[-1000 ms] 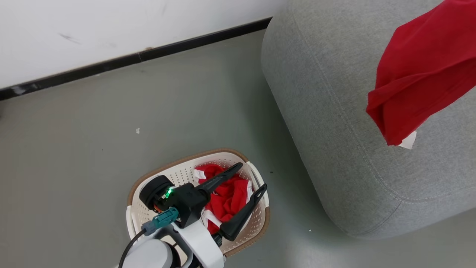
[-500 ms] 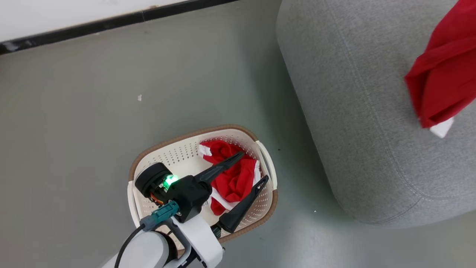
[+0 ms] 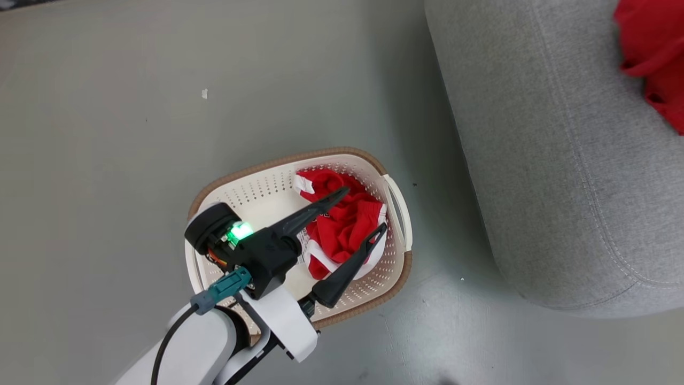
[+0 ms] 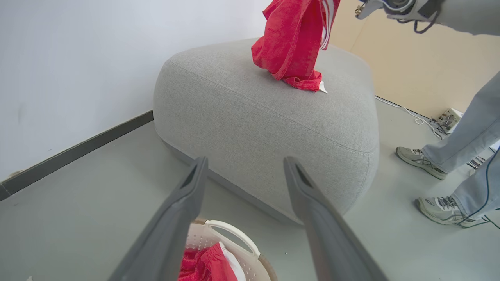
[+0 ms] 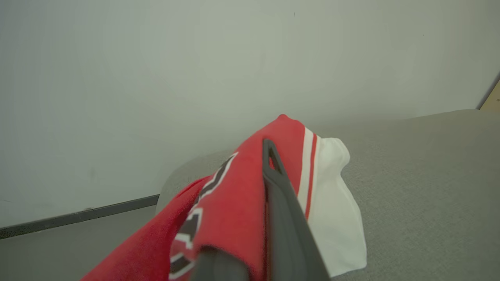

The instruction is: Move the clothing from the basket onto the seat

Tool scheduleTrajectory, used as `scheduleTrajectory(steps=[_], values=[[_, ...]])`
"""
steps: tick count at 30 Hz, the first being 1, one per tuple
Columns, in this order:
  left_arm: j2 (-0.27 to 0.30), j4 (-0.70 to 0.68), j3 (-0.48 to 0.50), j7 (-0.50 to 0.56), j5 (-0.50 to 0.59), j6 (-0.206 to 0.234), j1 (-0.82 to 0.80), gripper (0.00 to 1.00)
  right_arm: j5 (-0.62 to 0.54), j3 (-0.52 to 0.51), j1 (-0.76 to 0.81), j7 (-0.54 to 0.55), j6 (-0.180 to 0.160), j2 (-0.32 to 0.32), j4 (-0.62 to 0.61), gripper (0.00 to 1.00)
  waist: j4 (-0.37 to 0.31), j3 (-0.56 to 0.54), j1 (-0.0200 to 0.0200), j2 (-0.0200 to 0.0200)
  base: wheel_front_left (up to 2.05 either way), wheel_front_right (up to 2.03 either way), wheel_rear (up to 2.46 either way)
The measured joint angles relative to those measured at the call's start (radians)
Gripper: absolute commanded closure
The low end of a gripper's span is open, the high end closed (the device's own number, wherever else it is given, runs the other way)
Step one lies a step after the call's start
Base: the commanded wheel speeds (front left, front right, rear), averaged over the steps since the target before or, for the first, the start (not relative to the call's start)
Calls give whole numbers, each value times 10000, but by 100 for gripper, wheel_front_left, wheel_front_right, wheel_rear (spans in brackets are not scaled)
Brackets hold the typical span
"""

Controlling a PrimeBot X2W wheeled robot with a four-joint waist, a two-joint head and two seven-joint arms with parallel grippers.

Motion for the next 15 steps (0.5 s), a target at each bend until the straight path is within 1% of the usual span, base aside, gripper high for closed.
scheduleTrajectory(steps=[3, 9, 15], values=[[0, -40, 8, 0, 48, 0, -158, 0, 36, 35, 28, 251, 0, 6, 481, 100, 40, 161, 0, 0, 0, 0, 0], [6, -79, 21, -2, 61, -2, -403, 0, 267, 65, -17, 617, 0, -33, 936, 100, 93, 385, 0, 0, 0, 0, 0], [75, 12, 59, -100, 75, -4, -447, 0, 441, 282, -35, 1095, 0, 127, 1574, 100, 68, 410, 0, 0, 0, 0, 0]])
